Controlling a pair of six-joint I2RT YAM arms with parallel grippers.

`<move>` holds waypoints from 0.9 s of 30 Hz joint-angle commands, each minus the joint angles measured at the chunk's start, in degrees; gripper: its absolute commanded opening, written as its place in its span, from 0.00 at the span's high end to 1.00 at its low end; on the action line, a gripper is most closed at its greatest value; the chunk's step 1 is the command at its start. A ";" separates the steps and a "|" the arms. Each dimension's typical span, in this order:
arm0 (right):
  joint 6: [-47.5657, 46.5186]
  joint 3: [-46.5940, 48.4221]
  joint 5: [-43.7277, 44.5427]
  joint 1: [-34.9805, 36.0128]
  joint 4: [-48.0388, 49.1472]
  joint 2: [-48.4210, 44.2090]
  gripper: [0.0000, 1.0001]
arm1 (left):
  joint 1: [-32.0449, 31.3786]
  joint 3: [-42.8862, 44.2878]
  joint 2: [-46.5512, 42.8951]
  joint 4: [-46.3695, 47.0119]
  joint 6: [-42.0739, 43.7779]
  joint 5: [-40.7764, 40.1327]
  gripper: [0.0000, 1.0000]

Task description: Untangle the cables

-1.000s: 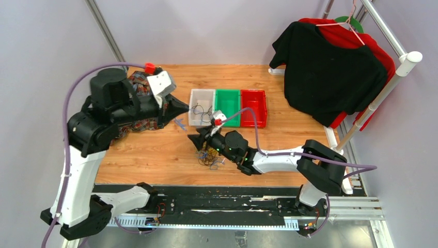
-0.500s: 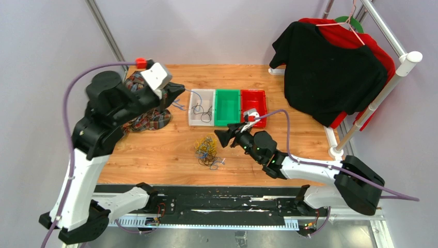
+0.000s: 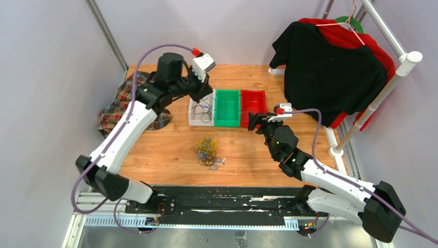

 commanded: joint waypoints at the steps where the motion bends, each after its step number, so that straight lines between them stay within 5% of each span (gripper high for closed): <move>1: -2.89 -1.47 4.92 -2.74 -2.79 -3.51 0.28 | -1.33 3.91 7.35 4.83 -0.26 -0.10 1.00; 14: -2.09 -1.89 3.87 -9.73 -3.54 -2.56 0.29 | -4.94 16.41 29.96 6.08 1.77 -4.37 0.99; 25: -1.48 -2.24 1.52 -11.64 -3.22 -1.51 0.30 | -6.07 19.27 40.83 12.03 5.23 -17.28 0.99; 27: -1.43 -2.17 1.37 -11.67 -3.37 -1.31 0.30 | -6.07 19.71 41.46 11.76 4.30 -16.95 0.89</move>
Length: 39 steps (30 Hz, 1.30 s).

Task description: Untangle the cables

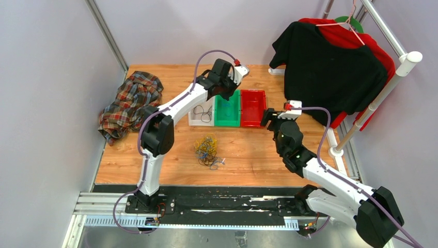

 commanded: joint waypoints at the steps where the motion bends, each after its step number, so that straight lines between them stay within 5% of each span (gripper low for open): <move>1: 0.56 -0.51 -0.75 -1.05 0.23 0.45 0.30 | -0.70 2.87 1.04 2.20 -0.11 -2.65 0.76; 3: 0.54 -0.08 -0.86 -1.05 -0.01 0.40 0.29 | -0.70 3.34 0.60 0.56 -1.01 -1.65 0.50; 5: 0.17 0.55 -1.18 -1.05 -0.48 0.50 0.28 | -0.70 3.46 -0.93 -1.71 -0.99 -1.10 0.36; 9: -0.15 2.31 -2.89 -1.05 -1.92 1.25 0.25 | -0.53 2.75 -6.84 -7.73 1.61 -0.02 0.16; 13: 0.57 3.79 -5.56 -1.05 -3.19 2.22 0.24 | 0.63 -1.13 -14.18 -17.47 6.37 3.26 0.08; 23: 1.31 5.09 -13.40 1.95 -3.69 4.53 0.25 | 3.61 -35.08 -36.10 -20.32 12.36 15.44 0.17; 29: 2.26 4.71 -16.25 4.12 -3.30 5.41 0.30 | 3.67 -41.55 -35.57 -18.27 13.58 20.14 0.39; 39: 4.78 4.18 -20.45 5.47 -2.33 6.79 0.36 | 5.28 -48.91 -34.14 -10.74 14.99 19.36 0.50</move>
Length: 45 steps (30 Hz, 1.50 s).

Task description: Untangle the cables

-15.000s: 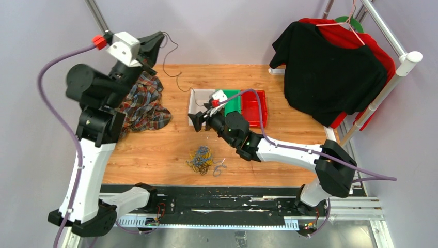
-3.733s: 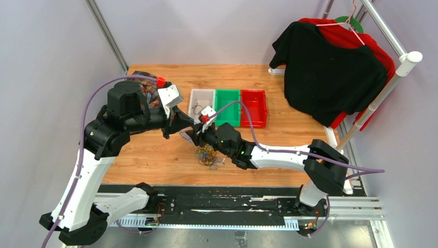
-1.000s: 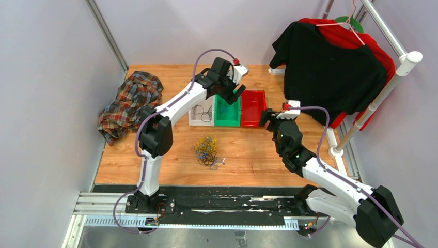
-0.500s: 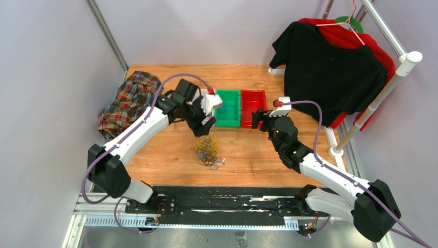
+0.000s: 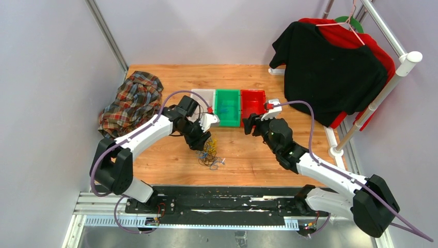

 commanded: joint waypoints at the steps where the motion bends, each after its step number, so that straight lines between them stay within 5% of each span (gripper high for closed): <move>1: 1.78 0.74 -2.16 1.27 1.24 0.73 0.36 | 0.54 -2.04 0.79 6.24 0.83 2.28 0.52; 6: 1.77 1.48 -2.27 1.61 1.18 1.40 0.38 | 0.54 -2.46 3.21 6.57 4.03 2.10 0.62; 13: 2.01 1.89 -2.58 2.59 1.59 1.51 0.45 | 0.54 0.53 2.86 3.25 4.69 0.38 0.99; 18: 1.73 2.84 -3.46 4.83 2.86 1.96 0.45 | 0.54 2.40 -6.59 -3.49 5.42 0.30 0.99; 23: 1.18 4.03 -4.90 9.66 5.66 3.27 0.34 | 0.54 4.75 -13.65 -6.73 1.74 1.56 0.99; 35: -3.99 8.84 -11.94 22.91 14.72 10.24 0.26 | 0.36 15.74 -18.47 -16.28 -3.36 5.32 0.99; 45: -4.49 14.90 -2.74 24.33 15.29 18.66 0.28 | -0.73 22.41 -18.17 -21.82 -0.96 8.78 0.99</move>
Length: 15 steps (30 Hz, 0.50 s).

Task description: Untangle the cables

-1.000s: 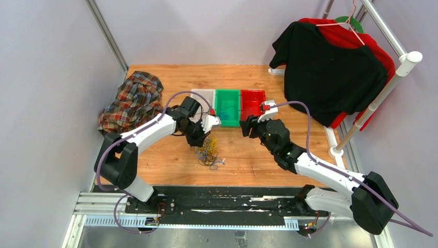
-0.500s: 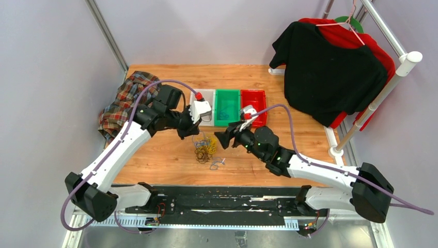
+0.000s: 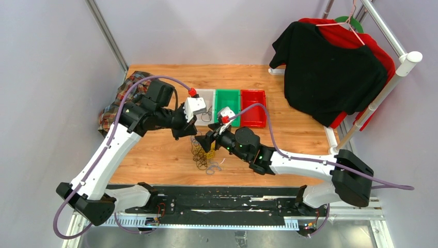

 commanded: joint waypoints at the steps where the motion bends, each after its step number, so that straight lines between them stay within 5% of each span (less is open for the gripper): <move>1: -1.67 3.54 6.09 1.08 3.35 3.05 0.29 | -0.93 4.05 -0.17 -3.89 1.58 4.15 0.99; 15: 2.10 3.98 10.92 1.34 10.92 11.29 0.37 | -2.30 13.88 2.84 -8.13 3.34 5.18 0.99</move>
